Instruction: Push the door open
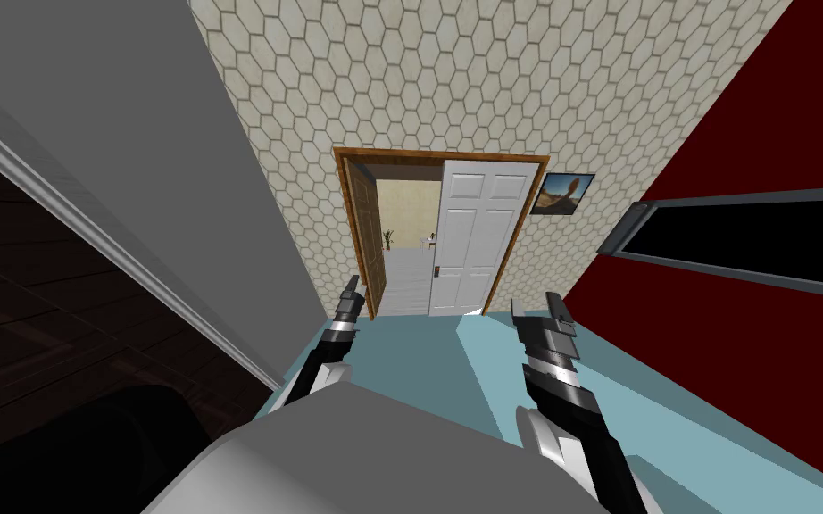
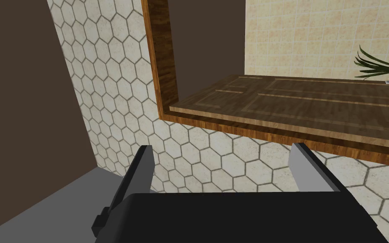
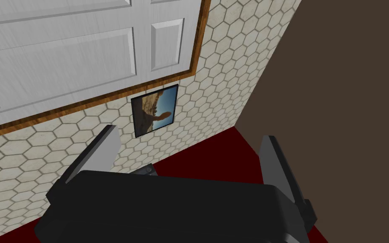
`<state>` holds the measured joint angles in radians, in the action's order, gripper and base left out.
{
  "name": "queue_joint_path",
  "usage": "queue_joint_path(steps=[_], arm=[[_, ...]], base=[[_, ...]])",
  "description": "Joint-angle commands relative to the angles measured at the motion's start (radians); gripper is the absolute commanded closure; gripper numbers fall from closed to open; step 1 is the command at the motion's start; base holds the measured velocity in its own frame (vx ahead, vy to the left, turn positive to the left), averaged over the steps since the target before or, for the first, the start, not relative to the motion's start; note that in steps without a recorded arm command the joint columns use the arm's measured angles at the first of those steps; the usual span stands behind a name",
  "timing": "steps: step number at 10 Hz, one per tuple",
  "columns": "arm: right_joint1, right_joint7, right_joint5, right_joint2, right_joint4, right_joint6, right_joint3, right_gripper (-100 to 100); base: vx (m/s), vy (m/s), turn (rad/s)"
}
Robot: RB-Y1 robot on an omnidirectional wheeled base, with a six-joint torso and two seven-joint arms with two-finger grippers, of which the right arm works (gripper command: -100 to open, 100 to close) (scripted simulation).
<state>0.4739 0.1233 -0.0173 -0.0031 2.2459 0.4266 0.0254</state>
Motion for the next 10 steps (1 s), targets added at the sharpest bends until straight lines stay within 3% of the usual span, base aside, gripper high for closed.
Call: queue_joint_path(steps=[1,10], arm=[[-0.01,0.002,0.004,-0.007,-0.03,0.007,-0.001,-100],[-0.071,0.011,0.025,-0.038,-0.208,0.049,-0.005,-100]], base=[[0.074,-0.003,0.013],[0.118,0.001,0.019]])
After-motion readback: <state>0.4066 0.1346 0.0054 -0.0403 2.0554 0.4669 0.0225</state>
